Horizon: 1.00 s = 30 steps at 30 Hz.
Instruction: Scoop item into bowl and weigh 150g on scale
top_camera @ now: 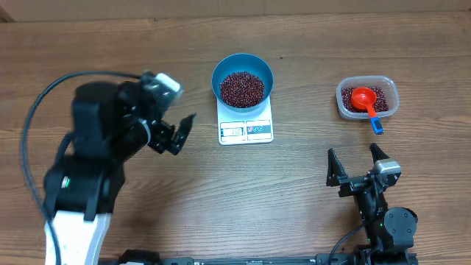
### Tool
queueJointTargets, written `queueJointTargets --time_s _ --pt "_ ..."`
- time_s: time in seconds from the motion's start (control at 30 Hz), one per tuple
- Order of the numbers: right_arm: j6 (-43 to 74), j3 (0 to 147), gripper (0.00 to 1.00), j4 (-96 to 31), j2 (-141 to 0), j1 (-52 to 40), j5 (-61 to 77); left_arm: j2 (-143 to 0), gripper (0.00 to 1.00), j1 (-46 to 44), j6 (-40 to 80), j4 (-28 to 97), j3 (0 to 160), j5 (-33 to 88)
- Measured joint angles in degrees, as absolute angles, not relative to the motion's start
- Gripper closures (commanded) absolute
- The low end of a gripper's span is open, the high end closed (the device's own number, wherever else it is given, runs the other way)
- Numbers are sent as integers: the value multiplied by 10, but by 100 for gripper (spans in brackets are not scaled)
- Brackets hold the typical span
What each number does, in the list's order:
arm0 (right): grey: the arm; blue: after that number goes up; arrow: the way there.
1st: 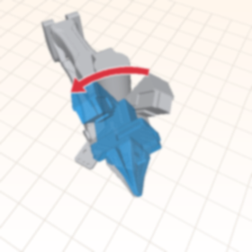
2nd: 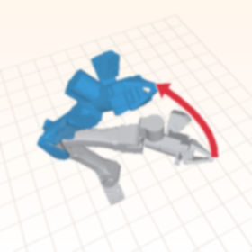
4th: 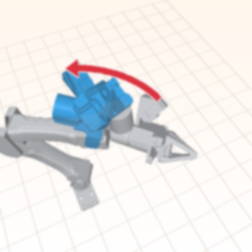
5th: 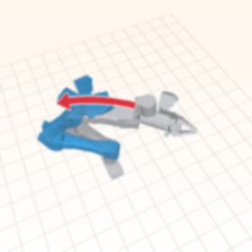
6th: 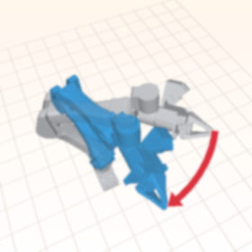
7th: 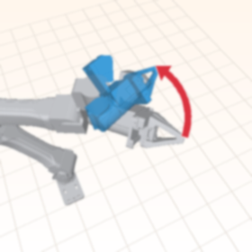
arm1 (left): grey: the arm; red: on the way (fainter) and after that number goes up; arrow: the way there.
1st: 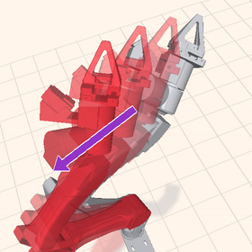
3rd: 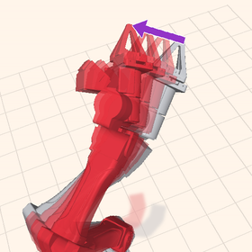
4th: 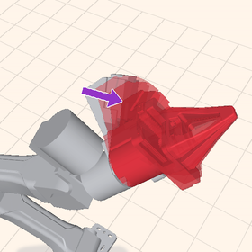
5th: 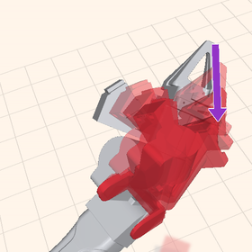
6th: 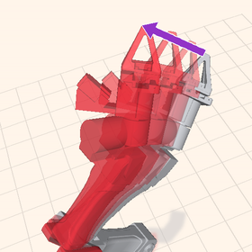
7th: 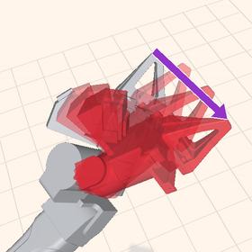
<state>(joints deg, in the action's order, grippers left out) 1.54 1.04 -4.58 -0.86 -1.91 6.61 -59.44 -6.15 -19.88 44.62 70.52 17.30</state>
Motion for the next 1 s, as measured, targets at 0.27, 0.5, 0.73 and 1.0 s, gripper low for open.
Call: queueJointTargets --time_s 0.27,0.5,0.73,1.0 --pt "15 10 0 -45 -9 -19 66 -457 0 1 -108 263 542 169" --pt "15 11 0 -46 -9 -19 66 -333 1 25 -58 160 379 169" --pt "15 10 0 -46 -8 -19 66 -229 1 36 -19 117 276 156" --pt "15 11 0 -46 -9 -19 66 -128 0 38 25 85 183 114"
